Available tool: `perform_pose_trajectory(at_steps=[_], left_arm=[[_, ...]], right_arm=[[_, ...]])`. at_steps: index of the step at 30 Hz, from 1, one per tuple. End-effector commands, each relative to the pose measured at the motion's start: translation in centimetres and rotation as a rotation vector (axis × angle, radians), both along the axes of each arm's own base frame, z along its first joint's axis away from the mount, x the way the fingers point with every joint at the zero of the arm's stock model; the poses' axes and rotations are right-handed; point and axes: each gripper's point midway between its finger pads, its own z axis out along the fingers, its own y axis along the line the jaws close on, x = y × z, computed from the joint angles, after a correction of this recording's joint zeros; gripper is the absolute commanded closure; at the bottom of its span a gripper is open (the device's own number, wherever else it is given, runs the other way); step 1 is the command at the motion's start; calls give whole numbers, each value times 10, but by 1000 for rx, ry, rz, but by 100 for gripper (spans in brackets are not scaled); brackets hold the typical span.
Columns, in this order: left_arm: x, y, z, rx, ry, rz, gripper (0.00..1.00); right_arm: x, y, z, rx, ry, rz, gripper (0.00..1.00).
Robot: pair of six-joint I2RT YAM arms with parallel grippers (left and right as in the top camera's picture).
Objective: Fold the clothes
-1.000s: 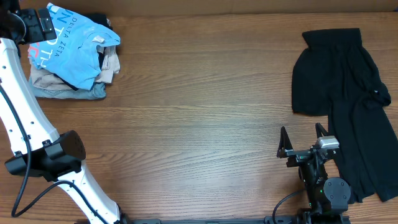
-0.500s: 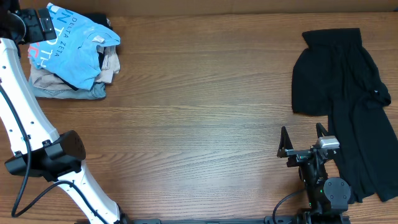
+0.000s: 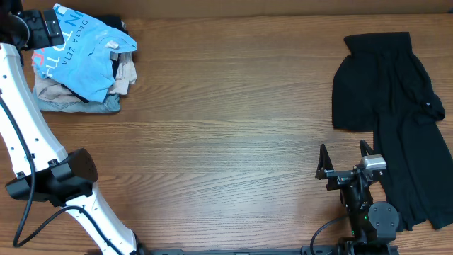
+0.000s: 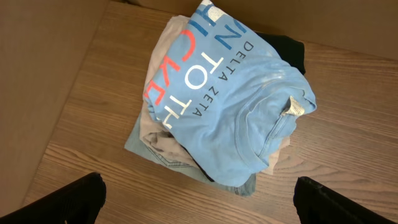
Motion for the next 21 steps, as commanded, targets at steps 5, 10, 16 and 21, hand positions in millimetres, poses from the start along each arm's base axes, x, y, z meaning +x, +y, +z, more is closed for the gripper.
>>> perform_pose_trajectory(at_steps=[5, 10, 16, 21], left_arm=[[2, -3, -2, -14, -1, -5, 0], [0, -13, 8, -7, -19, -24, 0], [-18, -54, 16, -15, 5, -94, 0], [-42, -102, 7, -33, 68, -186, 0]], right_arm=[[0, -2, -1, -4, -6, -10, 0], [0, -2, -1, -4, -6, -10, 0], [0, -2, -1, -4, -6, -10, 0], [0, -2, -1, -4, -6, -10, 0]])
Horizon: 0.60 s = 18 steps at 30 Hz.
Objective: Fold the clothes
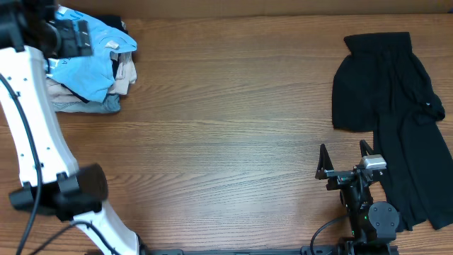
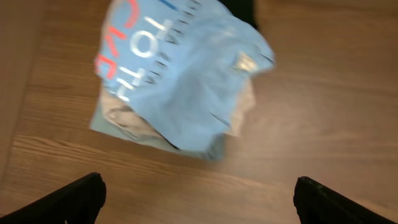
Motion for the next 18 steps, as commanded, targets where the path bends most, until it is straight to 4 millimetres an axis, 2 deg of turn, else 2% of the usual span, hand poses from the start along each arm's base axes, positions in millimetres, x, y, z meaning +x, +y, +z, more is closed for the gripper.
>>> perform_pose_trajectory(at_steps=[1, 6, 9, 11, 14, 18], left_arm=[[-27, -37, 18, -9, -21, -68, 0], [-61, -88, 5, -19, 40, -188, 0], [-80, -105, 0, -20, 62, -232, 0], [-93, -109, -4, -22, 76, -242, 0], [-105, -102, -11, -13, 69, -229, 0], [-109, -105, -18, -78, -15, -239, 0]], right_arm=[[0, -2, -1, -4, -6, -10, 0], [0, -2, -1, -4, -6, -10, 0], [0, -2, -1, -4, -6, -10, 0], [0, -2, -1, -4, -6, -10, 0], [0, -2, -1, -4, -6, -10, 0], [0, -2, -1, -4, -6, -10, 0]])
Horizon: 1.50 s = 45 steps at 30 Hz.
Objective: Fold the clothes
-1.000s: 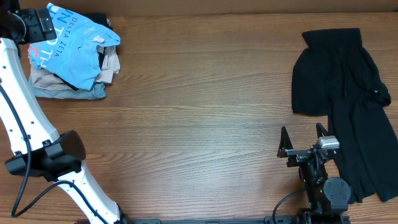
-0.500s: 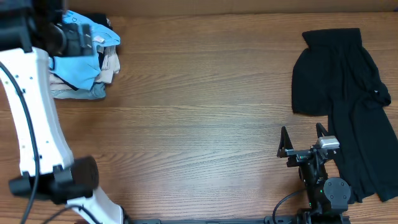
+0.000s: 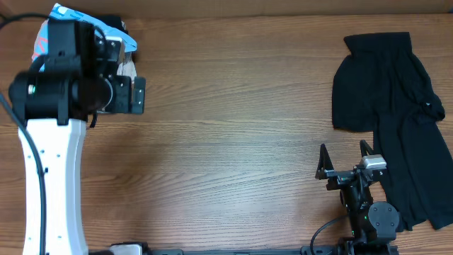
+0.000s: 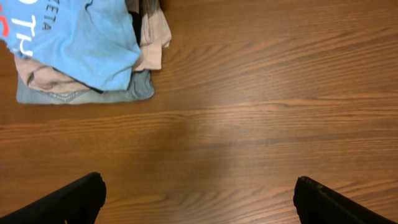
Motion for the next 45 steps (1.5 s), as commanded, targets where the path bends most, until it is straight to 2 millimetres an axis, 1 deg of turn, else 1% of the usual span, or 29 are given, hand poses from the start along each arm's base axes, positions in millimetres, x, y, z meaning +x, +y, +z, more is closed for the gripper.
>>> perform_pose_trajectory(at_steps=[1, 4, 5, 9, 17, 24, 27, 31, 38, 45], left_arm=[[-9, -5, -3, -73, -77, -15, 0], [-6, -11, -5, -110, -204, -38, 0], [-5, -16, -5, -125, -257, -60, 0], [-9, -28, -7, -159, -425, -118, 0], [-38, -30, -44, -130, -701, -141, 0], [-63, -27, -63, -85, -916, -143, 0], [-74, -23, -73, -65, -963, -124, 0], [-81, -20, -83, -51, -994, -108, 0], [-86, -20, -106, -45, -1032, -107, 0], [-89, -20, -118, -36, -1051, -113, 0]], right_arm=[[0, -1, -1, -4, -6, -8, 0], [0, -1, -1, -4, -6, -8, 0], [0, -1, -1, -4, -6, -8, 0], [0, -1, -1, -4, -6, -8, 0], [0, -1, -1, -4, -6, -8, 0], [0, -1, -1, -4, -6, -8, 0], [0, -1, -1, -4, -6, -8, 0], [0, -1, -1, -4, -6, -8, 0], [0, -1, -1, -4, -6, -8, 0], [0, -1, -1, -4, -6, -8, 0]])
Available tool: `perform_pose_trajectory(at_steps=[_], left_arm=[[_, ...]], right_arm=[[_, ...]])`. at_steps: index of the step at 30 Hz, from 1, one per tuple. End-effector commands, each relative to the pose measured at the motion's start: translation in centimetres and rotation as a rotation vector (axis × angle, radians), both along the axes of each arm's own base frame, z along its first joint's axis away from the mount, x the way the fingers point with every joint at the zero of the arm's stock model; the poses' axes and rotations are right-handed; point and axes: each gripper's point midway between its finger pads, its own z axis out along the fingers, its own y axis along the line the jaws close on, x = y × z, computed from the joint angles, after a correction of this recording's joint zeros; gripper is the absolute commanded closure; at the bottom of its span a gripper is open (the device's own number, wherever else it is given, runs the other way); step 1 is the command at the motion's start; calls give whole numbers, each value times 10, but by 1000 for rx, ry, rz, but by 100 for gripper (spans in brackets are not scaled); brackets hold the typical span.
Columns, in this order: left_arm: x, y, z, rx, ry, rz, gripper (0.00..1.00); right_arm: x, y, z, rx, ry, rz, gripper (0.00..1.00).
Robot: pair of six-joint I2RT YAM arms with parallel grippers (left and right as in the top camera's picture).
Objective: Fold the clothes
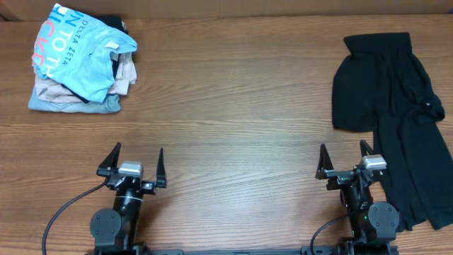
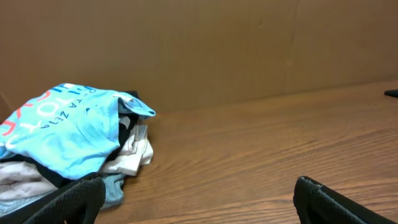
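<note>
A pile of folded clothes topped by a light blue printed T-shirt (image 1: 81, 53) lies at the table's far left corner; the left wrist view shows that blue shirt (image 2: 65, 130) from the side. A black garment (image 1: 396, 106) lies spread and crumpled at the right side. My left gripper (image 1: 132, 166) rests open near the front edge, left of centre, with nothing between its fingertips (image 2: 74, 199). My right gripper (image 1: 345, 161) stands open near the front edge, just left of the black garment's lower part.
A brown cardboard wall (image 2: 205, 50) runs along the far edge of the wooden table (image 1: 233, 106). The black garment reaches down to the front right corner beside the right arm's base (image 1: 375, 219).
My left arm was stretched out over the table beside the pile. Now it is folded back at the front edge, its open gripper facing the far wall. The pile and black garment have not moved.
My left gripper hung open above the blue-topped pile at the far left corner. It then stood lower over the pile, then to the right of it over bare wood. Now the arm is folded back at the front edge. The right arm stayed still throughout.
</note>
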Motion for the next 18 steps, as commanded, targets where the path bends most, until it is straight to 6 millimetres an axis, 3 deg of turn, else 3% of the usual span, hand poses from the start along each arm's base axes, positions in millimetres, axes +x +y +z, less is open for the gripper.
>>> perform_pose_trajectory(at_steps=[1, 5, 18], left_arm=[[-1, 2, -7, 3, 0, 13, 0], [-1, 2, -22, -2, 63, 13, 0], [-1, 2, -21, -2, 59, 10, 0]], right_arm=[[0, -1, -1, -4, -6, -8, 0], [0, -1, -1, -4, -6, -8, 0], [0, -1, -1, -4, -6, -8, 0]])
